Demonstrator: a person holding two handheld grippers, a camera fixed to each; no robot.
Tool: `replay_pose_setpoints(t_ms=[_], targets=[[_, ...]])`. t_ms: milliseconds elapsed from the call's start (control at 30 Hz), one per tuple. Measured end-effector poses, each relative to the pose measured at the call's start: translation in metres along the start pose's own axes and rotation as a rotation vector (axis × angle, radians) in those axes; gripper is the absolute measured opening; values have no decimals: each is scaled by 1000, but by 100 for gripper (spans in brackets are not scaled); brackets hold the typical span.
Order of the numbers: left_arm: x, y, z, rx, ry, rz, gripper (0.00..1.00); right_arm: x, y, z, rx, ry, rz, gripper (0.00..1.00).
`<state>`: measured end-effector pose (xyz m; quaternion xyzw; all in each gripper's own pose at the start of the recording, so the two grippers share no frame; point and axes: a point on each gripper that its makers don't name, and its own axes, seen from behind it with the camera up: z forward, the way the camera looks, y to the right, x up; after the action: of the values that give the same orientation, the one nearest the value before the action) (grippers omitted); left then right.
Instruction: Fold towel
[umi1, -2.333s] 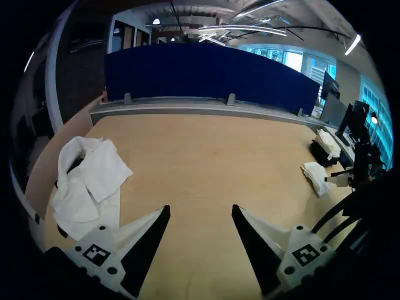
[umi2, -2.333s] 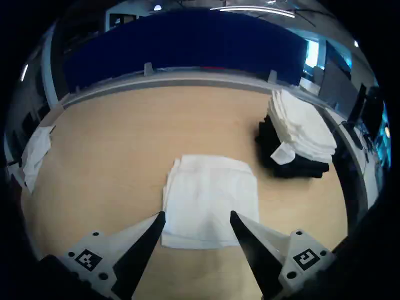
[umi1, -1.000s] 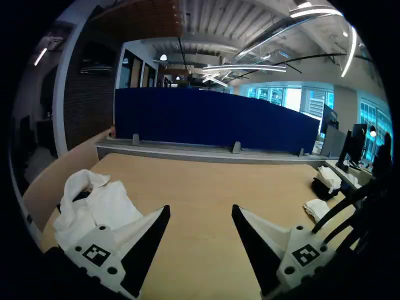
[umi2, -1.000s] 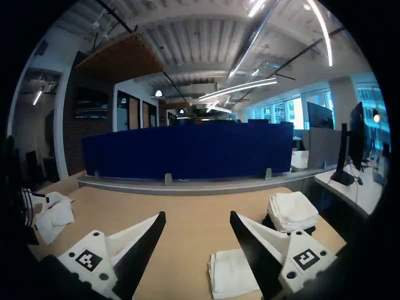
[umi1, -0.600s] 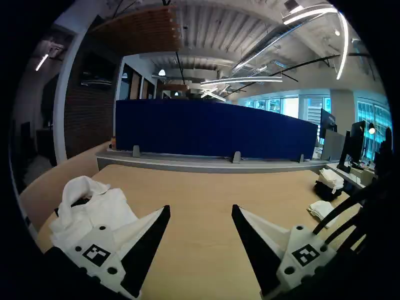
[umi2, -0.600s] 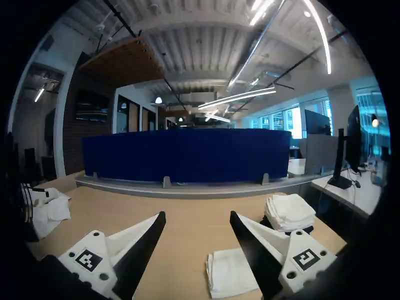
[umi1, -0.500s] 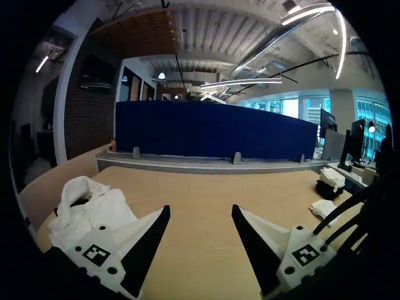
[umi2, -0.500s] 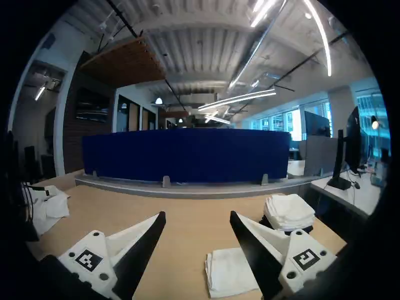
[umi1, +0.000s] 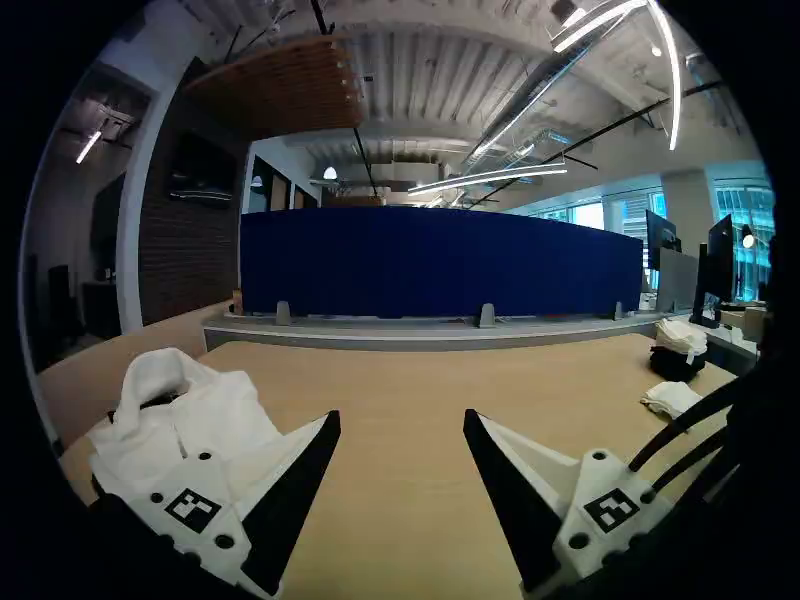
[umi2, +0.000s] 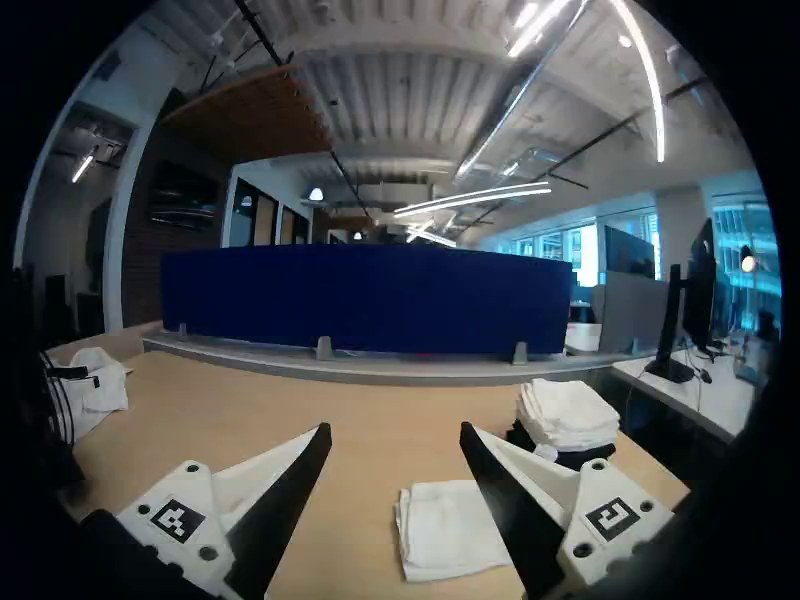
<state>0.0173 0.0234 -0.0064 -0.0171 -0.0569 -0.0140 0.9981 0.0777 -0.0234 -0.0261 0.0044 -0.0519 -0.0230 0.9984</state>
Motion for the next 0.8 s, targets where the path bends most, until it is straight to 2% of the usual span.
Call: replay_pose_setpoints(t_ms=[200,400,600,800], targets=[[-7,-8,4,7,25,-15,91,1,-4,3,11,-23,-14,100],[-17,-16,9,0,44,-34,91,9,-5,9,6,-10,-38,100],[-26,-21,16,-3,55,-2,91,3,-9,15,10,-20,-58,100],[-25,-20,17,-1,71,26,91,-5,-11,20,11,-26,-56,100]])
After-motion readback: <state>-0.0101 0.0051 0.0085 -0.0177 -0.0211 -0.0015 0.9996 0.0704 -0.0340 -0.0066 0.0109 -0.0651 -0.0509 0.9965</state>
